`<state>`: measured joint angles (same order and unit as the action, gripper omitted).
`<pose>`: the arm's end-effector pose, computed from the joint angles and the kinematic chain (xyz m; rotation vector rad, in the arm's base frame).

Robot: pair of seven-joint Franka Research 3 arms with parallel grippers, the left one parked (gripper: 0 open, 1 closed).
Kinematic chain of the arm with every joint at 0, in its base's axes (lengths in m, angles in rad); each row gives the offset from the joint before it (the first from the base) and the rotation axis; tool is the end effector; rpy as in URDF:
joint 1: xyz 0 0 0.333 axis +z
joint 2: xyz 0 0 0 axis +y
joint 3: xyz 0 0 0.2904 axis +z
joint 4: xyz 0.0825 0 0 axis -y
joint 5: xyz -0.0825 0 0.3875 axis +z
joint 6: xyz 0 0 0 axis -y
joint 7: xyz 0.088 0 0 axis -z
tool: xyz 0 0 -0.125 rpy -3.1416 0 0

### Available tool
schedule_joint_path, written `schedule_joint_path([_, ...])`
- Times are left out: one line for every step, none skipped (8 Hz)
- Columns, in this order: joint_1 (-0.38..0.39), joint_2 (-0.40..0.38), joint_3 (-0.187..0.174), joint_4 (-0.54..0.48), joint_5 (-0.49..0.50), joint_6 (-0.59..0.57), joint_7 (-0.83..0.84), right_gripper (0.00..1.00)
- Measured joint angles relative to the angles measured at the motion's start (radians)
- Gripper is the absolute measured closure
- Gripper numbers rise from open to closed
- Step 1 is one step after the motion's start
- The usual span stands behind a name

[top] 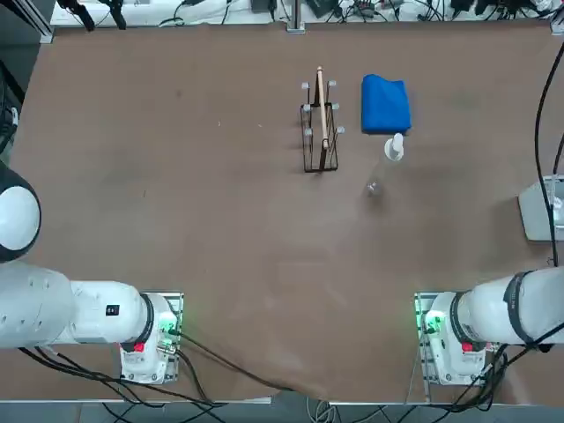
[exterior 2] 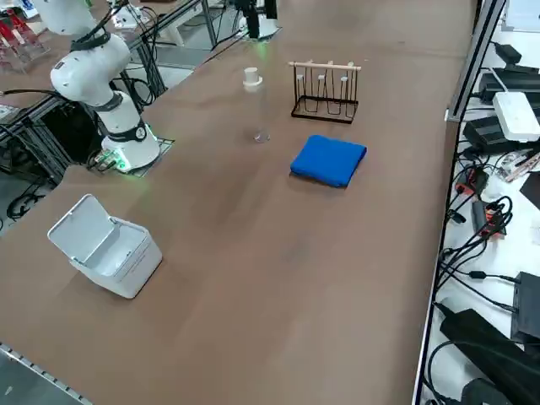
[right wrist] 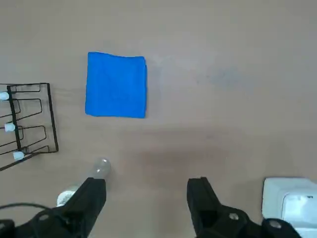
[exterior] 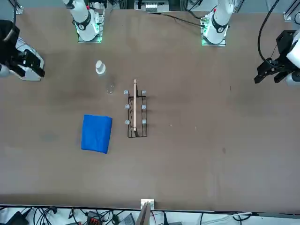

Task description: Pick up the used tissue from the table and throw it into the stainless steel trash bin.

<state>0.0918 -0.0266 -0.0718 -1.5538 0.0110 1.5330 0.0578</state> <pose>0.5469 0.0119 0.6003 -3.1279 0.0584 -0.0082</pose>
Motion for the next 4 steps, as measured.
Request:
schedule_joint_path([0.022,-0.024,-0.045,-0.023,0.0,-0.001,0.0,0.0])
schedule_joint_path([0.037,-0.045,-0.081,-0.041,0.0,-0.003,0.0,0.0])
schedule_joint_path([0.044,-0.06,-0.098,-0.05,0.0,-0.009,0.0,0.0])
schedule_joint_path([0.047,-0.067,-0.099,-0.051,0.0,-0.013,0.0,0.0])
